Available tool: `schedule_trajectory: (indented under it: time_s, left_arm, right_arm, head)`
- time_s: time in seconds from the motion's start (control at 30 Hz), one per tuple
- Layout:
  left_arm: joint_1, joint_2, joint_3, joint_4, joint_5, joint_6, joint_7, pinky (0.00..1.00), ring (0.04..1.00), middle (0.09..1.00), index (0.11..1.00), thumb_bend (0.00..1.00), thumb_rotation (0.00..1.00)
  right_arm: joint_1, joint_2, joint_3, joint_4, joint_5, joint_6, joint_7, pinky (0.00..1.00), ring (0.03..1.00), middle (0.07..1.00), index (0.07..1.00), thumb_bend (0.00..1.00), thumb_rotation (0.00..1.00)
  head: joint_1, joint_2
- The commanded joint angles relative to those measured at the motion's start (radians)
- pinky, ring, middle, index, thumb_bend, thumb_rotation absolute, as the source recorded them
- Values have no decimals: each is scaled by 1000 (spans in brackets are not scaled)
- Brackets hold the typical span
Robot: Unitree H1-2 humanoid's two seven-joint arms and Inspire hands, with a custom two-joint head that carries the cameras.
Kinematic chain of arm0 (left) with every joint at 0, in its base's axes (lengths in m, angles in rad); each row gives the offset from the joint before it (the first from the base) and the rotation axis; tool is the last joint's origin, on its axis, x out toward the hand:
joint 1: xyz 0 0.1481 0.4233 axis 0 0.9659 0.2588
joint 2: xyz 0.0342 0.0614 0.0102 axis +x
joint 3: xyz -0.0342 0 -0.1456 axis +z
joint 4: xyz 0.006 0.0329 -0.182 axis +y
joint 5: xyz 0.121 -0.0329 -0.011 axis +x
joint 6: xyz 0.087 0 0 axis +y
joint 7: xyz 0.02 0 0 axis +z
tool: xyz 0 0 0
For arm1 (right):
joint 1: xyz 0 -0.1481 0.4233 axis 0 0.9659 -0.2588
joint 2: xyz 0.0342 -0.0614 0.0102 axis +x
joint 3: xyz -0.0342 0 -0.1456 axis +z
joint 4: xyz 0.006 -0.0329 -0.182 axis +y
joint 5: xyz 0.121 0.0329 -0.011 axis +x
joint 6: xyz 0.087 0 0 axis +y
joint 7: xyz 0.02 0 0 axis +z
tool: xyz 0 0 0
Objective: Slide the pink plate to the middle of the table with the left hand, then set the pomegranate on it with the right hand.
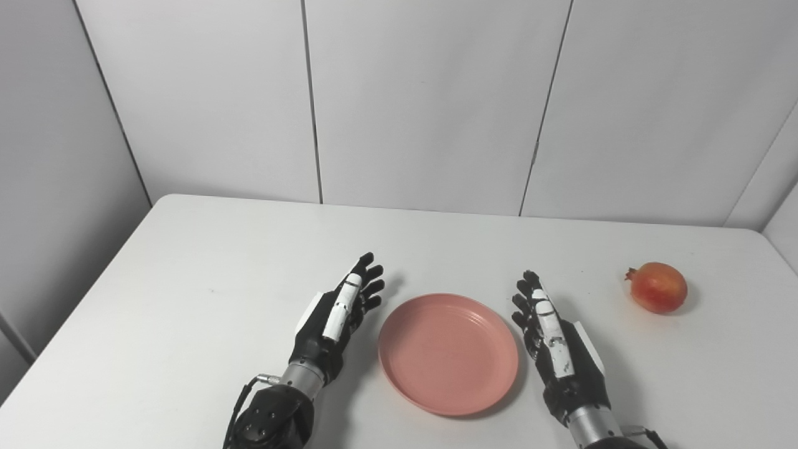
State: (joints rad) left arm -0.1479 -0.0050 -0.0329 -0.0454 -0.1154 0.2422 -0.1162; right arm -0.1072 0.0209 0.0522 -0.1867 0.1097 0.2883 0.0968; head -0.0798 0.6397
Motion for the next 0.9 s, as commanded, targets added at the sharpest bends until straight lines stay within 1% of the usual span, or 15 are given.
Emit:
schedule_trajectory:
  time_s: [0.0, 0.03, 0.13, 0.17, 0.27, 0.3, 0.33, 0.37, 0.47, 0.63, 0.77, 0.8, 0.83, 0.87]
  left_arm:
    - [-14, 5, 6, -19, 5, -62, 6, 933, 939, 953, 950, 407, 1000]
    - [-10, 6, 7, -14, 5, -68, 3, 933, 940, 953, 951, 406, 1000]
    - [-4, 10, 7, 3, 7, -80, -1, 919, 930, 945, 940, 421, 1000]
    - [-4, 12, 6, 15, 10, -88, -2, 916, 928, 943, 938, 422, 1000]
    - [-5, 17, 5, 41, 10, -106, -6, 911, 927, 943, 936, 423, 1000]
    - [-6, 18, 6, 50, 7, -114, -9, 916, 927, 944, 937, 419, 1000]
    - [-7, 20, 6, 58, 5, -121, -12, 920, 928, 944, 939, 419, 1000]
    - [-8, 20, 7, 65, 2, -128, -14, 921, 926, 942, 937, 415, 1000]
    - [-9, 26, 8, 82, 2, -145, -16, 916, 922, 938, 933, 413, 1000]
    - [-10, 38, 14, 95, -7, -149, -25, 915, 918, 933, 929, 411, 1000]
    - [-12, 42, 21, 109, -15, -162, -30, 918, 918, 933, 929, 400, 1000]
    - [-12, 43, 22, 114, -18, -168, -32, 918, 919, 933, 929, 398, 1000]
    - [-13, 44, 22, 117, -20, -171, -34, 917, 919, 933, 929, 397, 1000]
    - [-13, 47, 23, 122, -23, -177, -36, 918, 918, 933, 929, 397, 1000]
  right_arm:
    - [-42, -4, -7, -41, 9, -30, 3, 1000, 1000, 1000, 1000, 319, 1000]
    - [-45, -6, -11, -43, 2, -38, -2, 1000, 1000, 1000, 1000, 320, 1000]
    - [-50, -6, -20, -49, -19, -68, -20, 1000, 997, 1000, 1000, 318, 1000]
    - [-55, -10, -22, -47, -31, -90, -24, 999, 996, 1000, 1000, 315, 1000]
    - [-67, -21, -27, -47, -45, -124, -27, 978, 984, 993, 988, 317, 1000]
    - [-72, -23, -30, -48, -45, -132, -26, 978, 985, 994, 985, 330, 1000]
    - [-78, -27, -33, -49, -51, -141, -28, 980, 985, 994, 983, 334, 1000]
    - [-82, -31, -34, -51, -59, -147, -31, 980, 981, 990, 980, 340, 1000]
    - [-92, -40, -42, -66, -71, -151, -41, 988, 970, 975, 967, 344, 1000]
    - [-130, -88, -63, -95, -104, -115, -47, 971, 953, 957, 946, 336, 1000]
    - [-160, -142, -67, -103, -181, -95, -59, 926, 924, 928, 920, 328, 1000]
    - [-164, -156, -66, -104, -206, -93, -61, 910, 914, 919, 912, 340, 1000]
    - [-167, -165, -65, -104, -222, -92, -63, 901, 909, 915, 908, 347, 1000]
    - [-172, -189, -64, -104, -260, -94, -67, 890, 905, 911, 904, 362, 1000]
  head:
    - [-8, -3]
    - [-29, -14]
    - [-39, -22]
    - [-66, -30]
    - [-66, -30]
    - [-106, -40]
    - [-106, -40]
    - [-122, -46]
    - [-139, -53]
    - [-186, -71]
    - [-208, -83]
    - [-221, -93]
    - [-221, -93]
    - [-232, -99]
